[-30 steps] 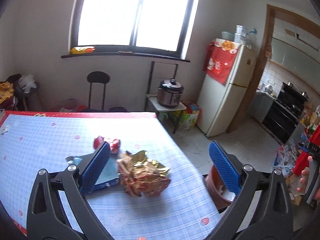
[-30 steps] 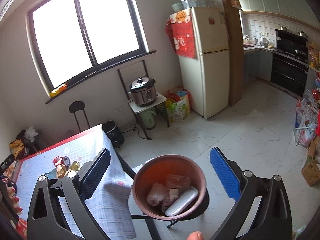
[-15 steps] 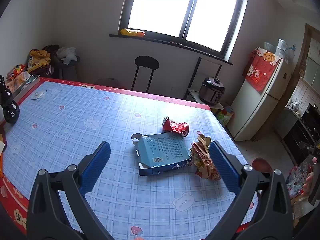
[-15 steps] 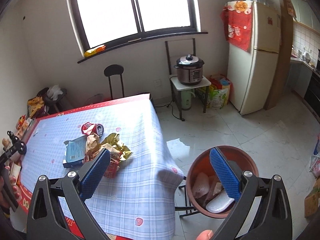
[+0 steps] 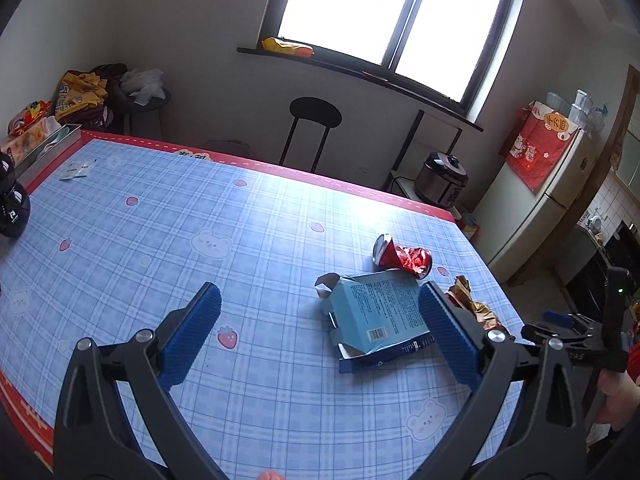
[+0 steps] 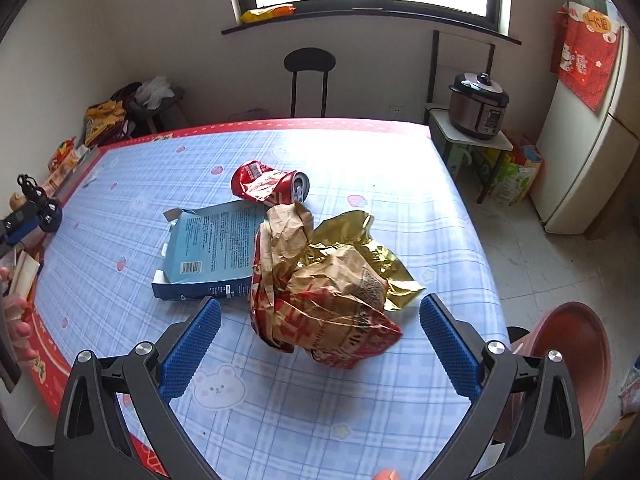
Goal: Collect trash
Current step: 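Return the right tool to the table and grasp the brown paper bag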
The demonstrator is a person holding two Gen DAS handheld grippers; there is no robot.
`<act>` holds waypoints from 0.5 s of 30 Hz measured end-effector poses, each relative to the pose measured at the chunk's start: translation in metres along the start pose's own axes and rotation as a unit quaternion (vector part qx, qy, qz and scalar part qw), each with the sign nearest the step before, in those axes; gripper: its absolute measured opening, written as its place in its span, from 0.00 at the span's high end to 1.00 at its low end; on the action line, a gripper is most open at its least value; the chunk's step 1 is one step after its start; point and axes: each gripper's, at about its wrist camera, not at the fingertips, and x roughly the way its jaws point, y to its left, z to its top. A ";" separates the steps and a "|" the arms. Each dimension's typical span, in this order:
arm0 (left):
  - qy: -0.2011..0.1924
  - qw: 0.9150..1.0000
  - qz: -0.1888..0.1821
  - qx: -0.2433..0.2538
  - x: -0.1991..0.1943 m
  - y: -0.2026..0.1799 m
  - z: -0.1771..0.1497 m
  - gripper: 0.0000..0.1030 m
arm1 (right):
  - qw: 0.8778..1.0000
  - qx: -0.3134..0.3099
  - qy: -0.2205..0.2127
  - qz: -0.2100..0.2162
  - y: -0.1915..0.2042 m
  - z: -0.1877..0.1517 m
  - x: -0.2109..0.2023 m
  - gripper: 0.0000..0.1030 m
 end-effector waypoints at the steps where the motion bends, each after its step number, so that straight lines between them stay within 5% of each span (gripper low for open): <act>1: 0.001 1.000 -0.001 0.001 0.003 0.004 0.001 0.05 | 1.000 -0.003 0.004 -0.004 0.007 0.002 0.011 0.05; 8: 0.015 1.000 -0.013 0.000 0.020 0.026 0.001 0.05 | 0.997 -0.037 0.044 -0.054 0.034 0.004 0.069 0.05; 15: 0.031 0.999 -0.010 -0.007 0.027 0.039 -0.009 0.05 | 0.992 -0.056 0.053 -0.099 0.039 0.000 0.083 0.05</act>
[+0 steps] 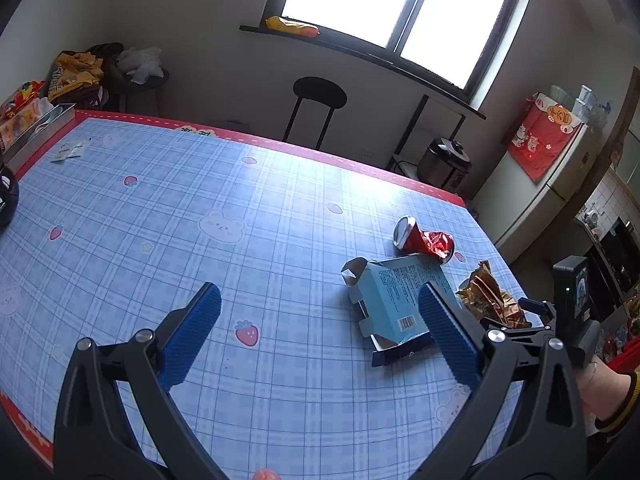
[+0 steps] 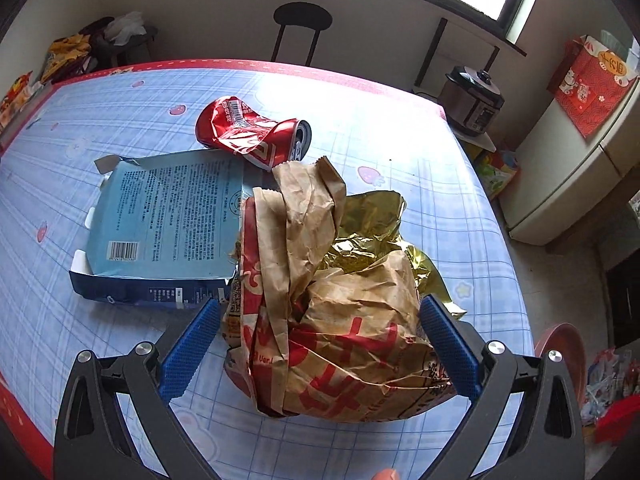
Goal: Collect trash
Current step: 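Return the right tool to the table and grasp the brown paper bag, then lift the paper bag with the right tool while the left tool grasps the blue cardboard box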
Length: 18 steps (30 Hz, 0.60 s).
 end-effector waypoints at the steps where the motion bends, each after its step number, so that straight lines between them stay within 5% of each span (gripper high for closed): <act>1: 0.001 1.000 0.001 -0.002 -0.001 0.001 -0.001 0.05 | 1.000 0.000 0.000 -0.001 0.000 0.000 0.000 0.05; 10: 0.016 0.999 0.033 0.002 -0.002 0.005 -0.012 0.05 | 1.000 0.000 -0.002 -0.003 -0.001 -0.004 -0.009 0.13; 15: 0.031 0.999 0.033 -0.001 0.000 0.003 -0.017 0.05 | 1.000 0.000 -0.023 0.009 -0.010 -0.009 -0.030 0.46; 16: 0.034 0.999 0.031 -0.001 0.001 0.002 -0.019 0.06 | 0.999 0.003 -0.026 0.026 -0.012 -0.009 -0.034 0.58; 17: 0.037 0.999 0.029 -0.001 0.002 0.000 -0.020 0.06 | 0.999 0.009 -0.018 0.035 -0.015 -0.009 -0.036 0.83; 18: 0.040 0.999 0.029 -0.001 0.004 -0.001 -0.021 0.06 | 0.999 0.019 -0.015 0.034 -0.018 -0.010 -0.038 0.83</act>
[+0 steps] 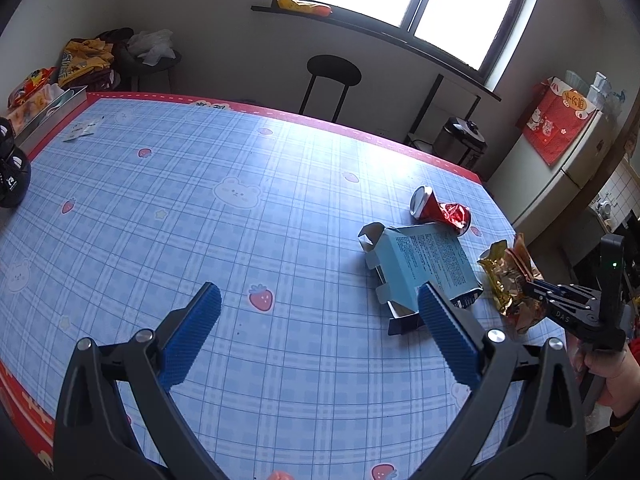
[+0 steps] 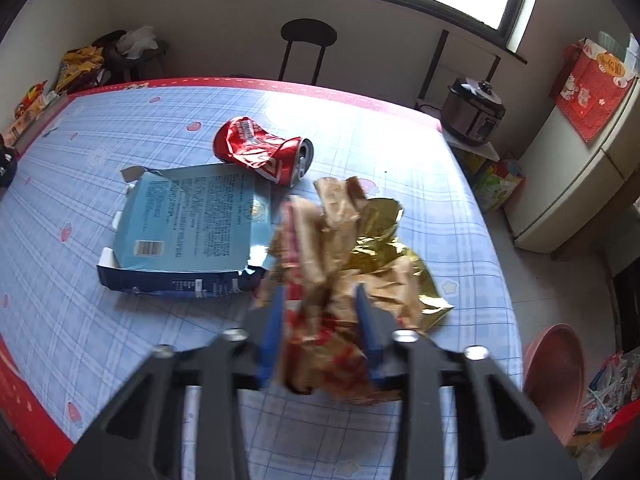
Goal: Collect trash
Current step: 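Lift the paper bag with the right tool while the left tool grasps the blue cardboard box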
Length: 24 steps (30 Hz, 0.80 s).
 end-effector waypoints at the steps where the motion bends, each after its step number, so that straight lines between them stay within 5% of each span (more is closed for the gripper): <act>1: 0.003 1.000 -0.001 0.002 0.001 -0.002 0.000 0.06 | 1.000 0.012 -0.003 0.013 -0.005 -0.001 -0.004 0.84; 11: 0.021 0.999 -0.026 0.014 0.012 -0.029 -0.002 0.08 | 0.989 0.105 -0.044 0.092 -0.043 -0.022 -0.044 0.85; 14: 0.037 0.999 -0.036 0.016 0.022 -0.037 -0.003 0.22 | 0.986 0.127 -0.056 0.095 -0.055 -0.026 -0.055 0.85; 24: 0.103 0.992 -0.077 0.009 0.076 -0.057 -0.010 0.38 | 0.983 0.147 -0.076 0.084 -0.073 -0.037 -0.075 0.85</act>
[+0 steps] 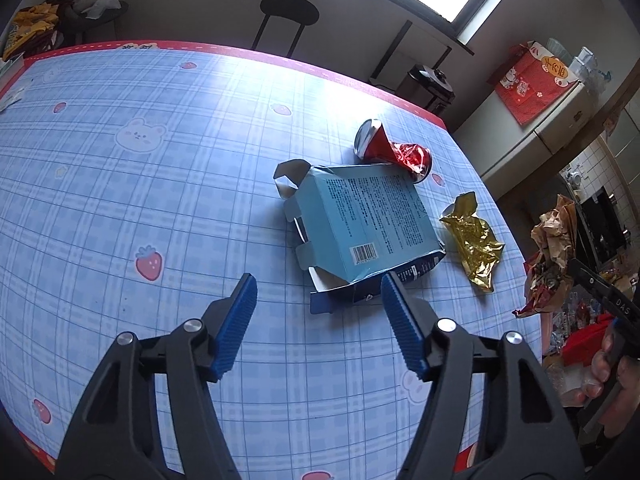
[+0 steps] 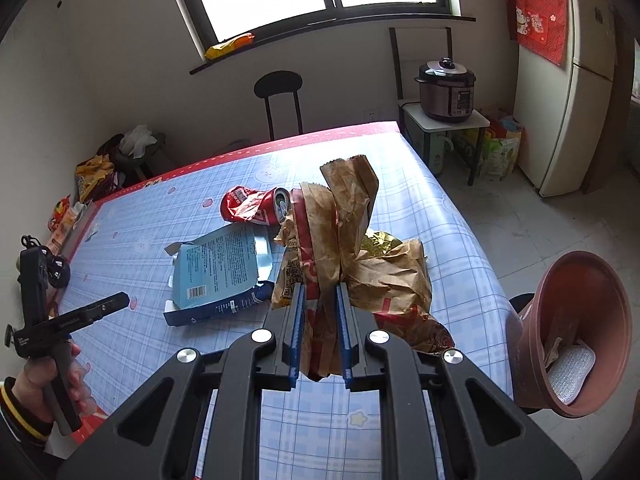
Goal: Collect trash
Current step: 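Lift the paper bag with the right tool while the left tool grasps the blue cardboard box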
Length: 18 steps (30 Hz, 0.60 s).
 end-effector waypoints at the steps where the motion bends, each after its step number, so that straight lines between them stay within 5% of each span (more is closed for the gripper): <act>1: 0.002 1.000 -0.001 0.001 0.005 -0.001 0.003 0.39 | 1.000 0.001 0.000 -0.002 -0.002 0.000 -0.001 0.85; 11: 0.014 1.000 -0.022 0.002 0.047 -0.006 0.047 0.37 | 1.000 0.014 -0.005 -0.020 -0.016 -0.005 -0.009 0.85; 18: 0.013 0.995 -0.039 0.087 0.072 -0.015 0.104 0.28 | 0.999 0.020 -0.004 -0.037 -0.026 -0.008 -0.014 0.85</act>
